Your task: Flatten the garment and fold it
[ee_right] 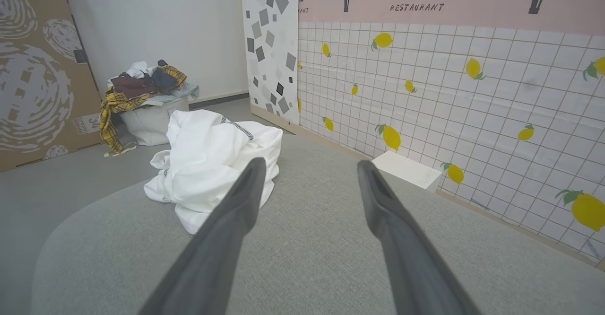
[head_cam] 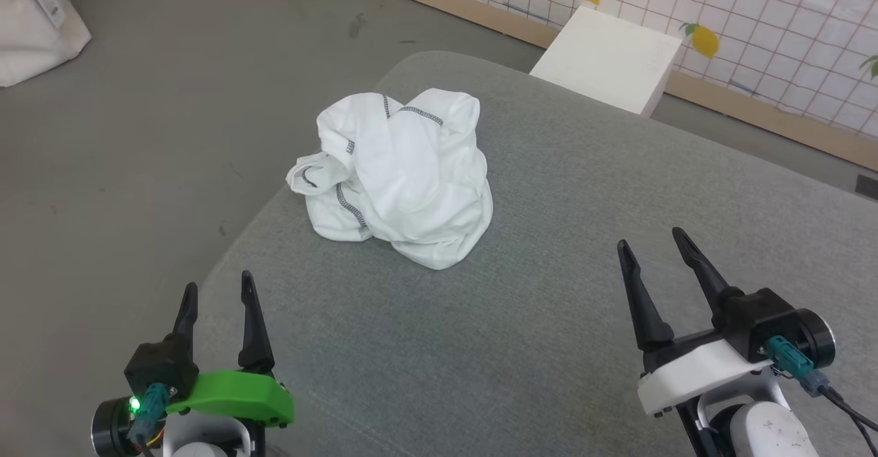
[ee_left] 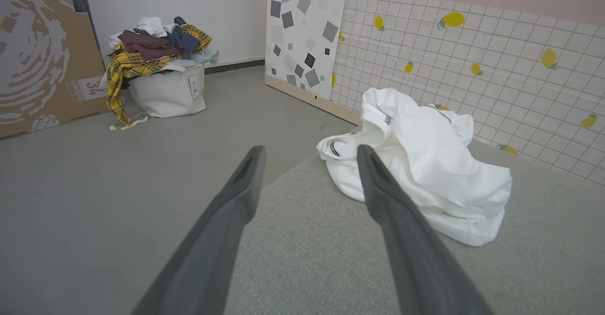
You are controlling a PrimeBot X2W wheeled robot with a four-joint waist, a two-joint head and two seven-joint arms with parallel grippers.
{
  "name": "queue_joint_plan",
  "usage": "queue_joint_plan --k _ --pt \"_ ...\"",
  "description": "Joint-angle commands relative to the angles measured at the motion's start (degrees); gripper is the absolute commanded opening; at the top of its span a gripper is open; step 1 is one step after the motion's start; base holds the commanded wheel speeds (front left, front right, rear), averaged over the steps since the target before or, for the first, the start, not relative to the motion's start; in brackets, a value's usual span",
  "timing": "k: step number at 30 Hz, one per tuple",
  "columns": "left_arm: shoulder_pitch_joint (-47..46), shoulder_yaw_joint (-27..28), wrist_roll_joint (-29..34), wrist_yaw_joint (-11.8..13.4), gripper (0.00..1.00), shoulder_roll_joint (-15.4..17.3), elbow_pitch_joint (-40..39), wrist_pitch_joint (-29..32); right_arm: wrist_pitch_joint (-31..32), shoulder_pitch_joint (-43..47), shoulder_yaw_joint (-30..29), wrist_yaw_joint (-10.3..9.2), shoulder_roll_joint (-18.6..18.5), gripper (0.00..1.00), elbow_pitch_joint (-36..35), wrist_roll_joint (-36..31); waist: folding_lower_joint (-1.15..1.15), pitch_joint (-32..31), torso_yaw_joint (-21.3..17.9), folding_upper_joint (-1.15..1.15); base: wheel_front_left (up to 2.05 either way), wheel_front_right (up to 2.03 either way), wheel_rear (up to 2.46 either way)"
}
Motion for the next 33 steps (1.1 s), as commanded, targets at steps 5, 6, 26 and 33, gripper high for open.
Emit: queue_joint_plan --k 5,6,26,33 --pt "0.7 0.1 -0.7 0.5 1.00 0.5 0.5 -1.3 -0.9 -1.4 0.5 -0.08 0.1 1.00 0.5 0.6 0.00 0.2 1.5 0.00 0.00 0.00 0.00" --pt "0.7 0.0 -0.8 0.5 1.00 0.5 0.6 -1.4 -1.0 -1.4 0.6 -0.08 0.1 1.00 0.6 0.6 0.00 0.2 1.8 0.00 0.00 0.00 0.00" --pt "-6.6 0.0 -5.3 -2.3 1.00 1.7 3.0 2.6 -0.5 -3.4 1.4 -0.09 0.1 1.00 -0.2 0.3 0.00 3.1 0.2 0.00 0.00 0.00 0.00" --pt "-23.0 0.8 -10.9 -5.4 1.00 3.5 7.9 11.6 1.3 -7.2 2.2 -0.09 0.1 1.00 -3.4 -2.2 0.00 12.9 -5.2 0.00 0.00 0.00 0.00"
